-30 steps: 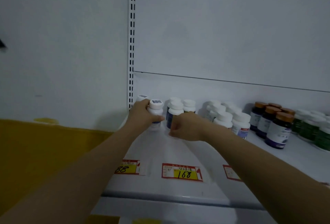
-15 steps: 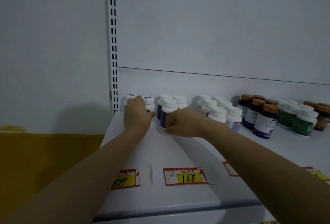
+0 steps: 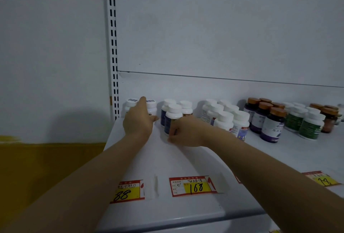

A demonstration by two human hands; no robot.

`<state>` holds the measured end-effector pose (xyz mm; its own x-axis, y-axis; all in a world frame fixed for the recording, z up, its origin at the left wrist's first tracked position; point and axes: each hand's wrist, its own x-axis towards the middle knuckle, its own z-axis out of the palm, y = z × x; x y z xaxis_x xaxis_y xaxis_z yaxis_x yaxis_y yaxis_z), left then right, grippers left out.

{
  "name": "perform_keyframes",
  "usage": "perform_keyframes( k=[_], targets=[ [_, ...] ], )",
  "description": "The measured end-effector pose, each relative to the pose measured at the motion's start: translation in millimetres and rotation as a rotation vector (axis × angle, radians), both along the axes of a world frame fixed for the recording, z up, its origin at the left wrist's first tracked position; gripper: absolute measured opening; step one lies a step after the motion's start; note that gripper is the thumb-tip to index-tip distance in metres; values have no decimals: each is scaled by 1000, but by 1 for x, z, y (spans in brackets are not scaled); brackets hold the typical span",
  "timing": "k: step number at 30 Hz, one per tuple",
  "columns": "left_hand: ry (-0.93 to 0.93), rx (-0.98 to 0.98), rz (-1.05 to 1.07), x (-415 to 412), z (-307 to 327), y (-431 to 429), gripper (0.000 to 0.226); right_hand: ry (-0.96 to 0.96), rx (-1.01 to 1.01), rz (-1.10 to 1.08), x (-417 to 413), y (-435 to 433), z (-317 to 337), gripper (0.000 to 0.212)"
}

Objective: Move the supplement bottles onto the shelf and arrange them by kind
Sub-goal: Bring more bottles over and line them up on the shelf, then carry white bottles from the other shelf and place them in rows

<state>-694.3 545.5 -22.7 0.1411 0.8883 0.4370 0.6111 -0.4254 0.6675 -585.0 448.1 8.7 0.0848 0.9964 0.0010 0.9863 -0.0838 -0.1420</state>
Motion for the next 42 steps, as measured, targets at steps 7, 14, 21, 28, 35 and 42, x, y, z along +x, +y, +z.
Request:
perform_keyframes(
  k=[7, 14, 21, 28, 35, 42],
  targets=[
    [118, 50, -43, -9, 1, -16, 67, -38, -40, -23, 1, -6, 1, 30],
    [560, -99, -189, -41, 10, -40, 20, -164, -32, -132, -15, -48, 15, 32],
    [700, -45, -448, -38, 32, -103, 41, -195, 8, -328, -17, -135, 31, 34],
    [726, 41, -774, 38, 47, -220, 47, -187, -32, -539, 19, -256, 39, 35],
    [724, 185, -1033, 155, 48, -348, 51, -99, -42, -874, 105, -411, 20, 34],
    [669, 192, -1155, 292, 39, -458, 50, -55, -56, -1083, 217, -544, 0, 35]
  ],
)
